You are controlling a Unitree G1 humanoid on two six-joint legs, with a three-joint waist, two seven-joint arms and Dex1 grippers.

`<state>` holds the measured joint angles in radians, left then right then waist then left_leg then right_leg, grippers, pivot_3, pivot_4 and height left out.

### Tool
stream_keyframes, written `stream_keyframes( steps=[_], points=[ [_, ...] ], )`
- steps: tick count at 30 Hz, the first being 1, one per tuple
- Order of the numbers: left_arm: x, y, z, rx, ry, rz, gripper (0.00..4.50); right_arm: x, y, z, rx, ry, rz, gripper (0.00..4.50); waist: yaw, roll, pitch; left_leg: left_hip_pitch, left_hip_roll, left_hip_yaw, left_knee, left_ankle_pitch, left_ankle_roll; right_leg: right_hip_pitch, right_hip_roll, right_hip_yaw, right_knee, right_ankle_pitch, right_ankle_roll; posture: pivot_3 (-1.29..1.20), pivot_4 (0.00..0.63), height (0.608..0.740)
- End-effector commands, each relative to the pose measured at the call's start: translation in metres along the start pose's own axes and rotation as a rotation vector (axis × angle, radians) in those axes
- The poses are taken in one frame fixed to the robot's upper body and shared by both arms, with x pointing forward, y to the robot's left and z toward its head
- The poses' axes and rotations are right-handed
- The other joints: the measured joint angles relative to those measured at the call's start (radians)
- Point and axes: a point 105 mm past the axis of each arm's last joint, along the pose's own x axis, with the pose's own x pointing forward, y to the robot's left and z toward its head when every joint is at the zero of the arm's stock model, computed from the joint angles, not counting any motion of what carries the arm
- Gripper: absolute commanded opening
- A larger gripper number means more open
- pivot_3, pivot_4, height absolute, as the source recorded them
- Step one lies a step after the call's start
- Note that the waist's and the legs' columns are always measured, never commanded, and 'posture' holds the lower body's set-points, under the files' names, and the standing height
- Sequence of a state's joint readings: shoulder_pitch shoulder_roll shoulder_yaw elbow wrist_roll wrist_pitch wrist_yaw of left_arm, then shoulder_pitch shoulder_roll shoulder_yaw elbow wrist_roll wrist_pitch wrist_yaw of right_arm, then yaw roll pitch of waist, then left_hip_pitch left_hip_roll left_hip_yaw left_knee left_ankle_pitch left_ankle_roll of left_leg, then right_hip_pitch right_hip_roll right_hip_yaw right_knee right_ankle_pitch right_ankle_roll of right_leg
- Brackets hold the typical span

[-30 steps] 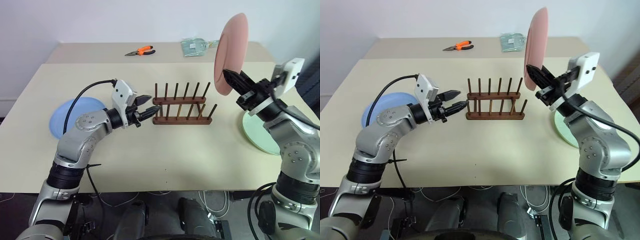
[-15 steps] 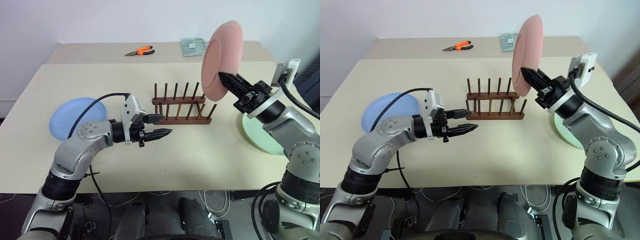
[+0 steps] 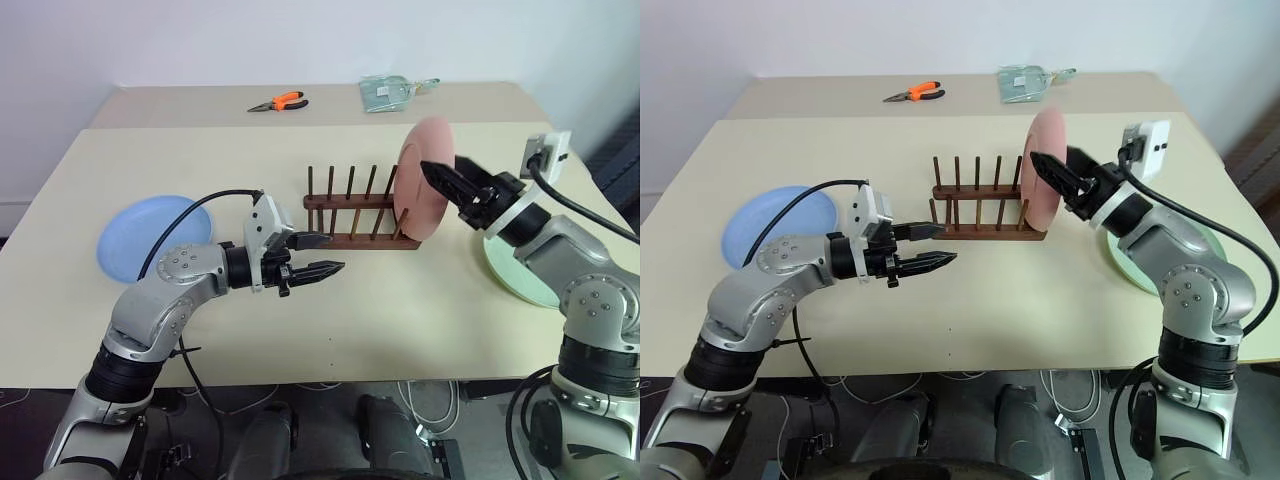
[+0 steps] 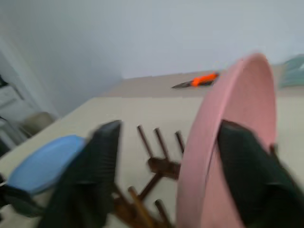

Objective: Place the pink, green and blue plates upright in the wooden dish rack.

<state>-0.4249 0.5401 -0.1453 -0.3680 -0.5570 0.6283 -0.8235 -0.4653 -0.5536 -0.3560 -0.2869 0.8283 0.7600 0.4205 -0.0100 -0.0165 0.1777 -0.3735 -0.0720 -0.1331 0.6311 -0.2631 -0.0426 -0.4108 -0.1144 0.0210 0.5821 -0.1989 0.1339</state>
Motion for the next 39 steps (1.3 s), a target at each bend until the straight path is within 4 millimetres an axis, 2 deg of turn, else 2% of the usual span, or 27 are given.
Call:
stream_keyframes(
  steps=[1, 3, 5, 6, 7, 10, 12, 14, 18, 21, 22, 28, 31, 32, 33, 35, 37, 39],
  points=[
    [0.001, -0.004, 0.004, 0.025, -0.017, -0.008, 2.65, -0.018, -0.011, 0.038, -0.169, -0.093, -0.072, 3.59, 0.003, 0.000, 0.000, 0.000, 0.000, 0.000, 0.000, 0.000, 0.000, 0.000, 0.000, 0.000, 0.000, 0.000, 0.000, 0.00, 0.150, 0.740],
    [0.001, -0.005, 0.001, 0.025, -0.007, -0.011, 2.65, -0.038, -0.023, 0.044, -0.198, -0.085, -0.119, 3.59, 0.004, 0.000, 0.000, 0.000, 0.000, 0.000, 0.000, 0.000, 0.000, 0.000, 0.000, 0.000, -0.001, 0.000, 0.000, 0.00, 0.150, 0.740],
    [0.001, -0.005, -0.002, 0.024, 0.002, -0.017, 2.65, -0.060, -0.035, 0.041, -0.205, -0.035, -0.165, 4.10, 0.011, 0.000, 0.000, 0.000, 0.000, 0.000, 0.000, 0.000, 0.001, 0.001, 0.000, 0.000, -0.001, 0.000, 0.001, 0.00, 0.150, 0.740],
    [0.002, -0.005, -0.004, 0.025, 0.008, -0.023, 2.65, -0.071, -0.040, 0.032, -0.243, 0.036, -0.195, 4.40, 0.016, 0.000, 0.000, 0.000, 0.000, 0.000, 0.000, -0.001, 0.001, 0.001, 0.000, 0.000, -0.001, 0.000, 0.001, 0.00, 0.150, 0.740],
    [0.003, -0.005, -0.005, 0.028, 0.013, -0.030, 2.65, -0.079, -0.044, 0.020, -0.288, 0.118, -0.215, 4.46, 0.019, 0.000, 0.000, 0.000, 0.000, 0.001, 0.000, -0.001, 0.001, 0.001, 0.000, 0.000, -0.002, -0.001, 0.001, 0.00, 0.150, 0.740],
    [0.006, -0.007, -0.007, 0.035, 0.020, -0.062, 2.65, -0.104, -0.053, -0.030, -0.424, 0.406, -0.258, 4.46, 0.022, 0.000, 0.000, 0.000, 0.000, 0.001, 0.000, -0.001, 0.001, 0.001, 0.000, 0.000, -0.001, -0.001, 0.000, 0.00, 0.150, 0.740],
    [0.010, -0.008, -0.006, 0.044, 0.021, -0.088, 2.65, -0.116, -0.059, -0.057, -0.485, 0.535, -0.280, 4.46, 0.018, 0.000, 0.000, 0.001, 0.000, 0.002, 0.001, -0.001, 0.001, 0.002, 0.000, 0.000, -0.001, -0.002, 0.001, 0.00, 0.150, 0.740],
    [0.013, -0.009, -0.006, 0.050, 0.020, -0.106, 2.65, -0.124, -0.065, -0.076, -0.526, 0.611, -0.302, 4.46, 0.013, 0.000, 0.000, 0.001, 0.000, 0.004, 0.002, -0.001, 0.001, 0.002, -0.001, 0.001, -0.001, -0.003, 0.003, 0.00, 0.150, 0.740],
    [0.017, -0.014, -0.003, 0.056, 0.014, -0.130, 2.65, -0.137, -0.089, -0.105, -0.598, 0.737, -0.402, 4.46, 0.014, 0.000, 0.000, 0.001, 0.000, 0.004, 0.002, -0.001, 0.001, 0.002, -0.001, 0.001, -0.001, -0.003, 0.003, 0.00, 0.150, 0.740],
    [0.017, -0.016, -0.003, 0.066, 0.023, -0.134, 2.65, -0.140, -0.103, -0.113, -0.613, 0.762, -0.469, 3.67, 0.016, 0.000, 0.000, 0.001, 0.000, 0.004, 0.002, -0.001, 0.001, 0.001, -0.002, 0.001, -0.001, -0.002, 0.002, 0.00, 0.150, 0.740],
    [0.017, -0.016, -0.003, 0.068, 0.025, -0.131, 2.65, -0.138, -0.106, -0.113, -0.609, 0.753, -0.482, 3.18, 0.017, 0.000, 0.000, 0.001, 0.000, 0.004, 0.002, -0.001, 0.001, 0.002, -0.002, 0.001, -0.001, -0.002, 0.001, 0.00, 0.150, 0.740],
    [0.015, -0.015, -0.003, 0.069, 0.031, -0.116, 2.65, -0.128, -0.105, -0.104, -0.537, 0.673, -0.497, 0.16, 0.022, 0.000, 0.000, 0.000, 0.000, 0.003, 0.002, -0.001, 0.001, 0.002, -0.002, 0.001, -0.002, -0.001, 0.000, 0.00, 0.150, 0.740],
    [0.014, -0.013, -0.004, 0.066, 0.031, -0.102, 2.65, -0.120, -0.101, -0.090, -0.525, 0.593, -0.504, 0.07, 0.022, 0.000, 0.000, 0.001, 0.000, 0.003, 0.002, -0.001, 0.001, 0.002, -0.002, 0.001, -0.001, -0.001, 0.000, 0.00, 0.150, 0.740],
    [0.013, -0.011, -0.005, 0.067, 0.032, -0.089, 2.65, -0.110, -0.096, -0.076, -0.528, 0.512, -0.494, 0.07, 0.021, 0.000, 0.000, 0.001, 0.000, 0.003, 0.002, -0.001, 0.001, 0.002, -0.002, 0.001, -0.001, -0.001, 0.000, 0.00, 0.150, 0.740],
    [0.012, -0.008, -0.006, 0.067, 0.034, -0.076, 2.65, -0.100, -0.091, -0.058, -0.521, 0.417, -0.485, 0.07, 0.019, 0.000, 0.000, 0.001, 0.000, 0.003, 0.002, -0.001, 0.001, 0.002, -0.002, 0.001, -0.001, -0.001, 0.000, 0.00, 0.150, 0.740],
    [0.007, -0.001, -0.010, 0.067, 0.041, -0.040, 2.65, -0.077, -0.073, -0.005, -0.432, 0.124, -0.454, 0.07, 0.009, 0.002, 0.001, 0.001, 0.000, 0.003, 0.002, -0.001, 0.001, 0.002, -0.002, 0.001, -0.001, -0.001, 0.000, 0.00, 0.150, 0.740],
    [0.003, 0.004, -0.012, 0.068, 0.046, -0.015, 2.65, -0.066, -0.056, 0.035, -0.303, -0.092, -0.391, 0.07, 0.000, 0.006, 0.002, 0.001, 0.000, 0.003, 0.002, -0.001, 0.001, 0.002, -0.001, 0.001, -0.001, -0.001, 0.000, 0.00, 0.150, 0.740],
    [-0.004, 0.011, -0.016, 0.064, 0.053, 0.016, 2.65, -0.057, -0.027, 0.077, -0.151, -0.300, -0.234, 0.07, -0.001, 0.006, 0.003, 0.001, 0.000, 0.001, 0.001, -0.001, 0.001, 0.001, -0.001, 0.001, 0.000, 0.000, 0.000, 0.00, 0.150, 0.740]
  ],
)
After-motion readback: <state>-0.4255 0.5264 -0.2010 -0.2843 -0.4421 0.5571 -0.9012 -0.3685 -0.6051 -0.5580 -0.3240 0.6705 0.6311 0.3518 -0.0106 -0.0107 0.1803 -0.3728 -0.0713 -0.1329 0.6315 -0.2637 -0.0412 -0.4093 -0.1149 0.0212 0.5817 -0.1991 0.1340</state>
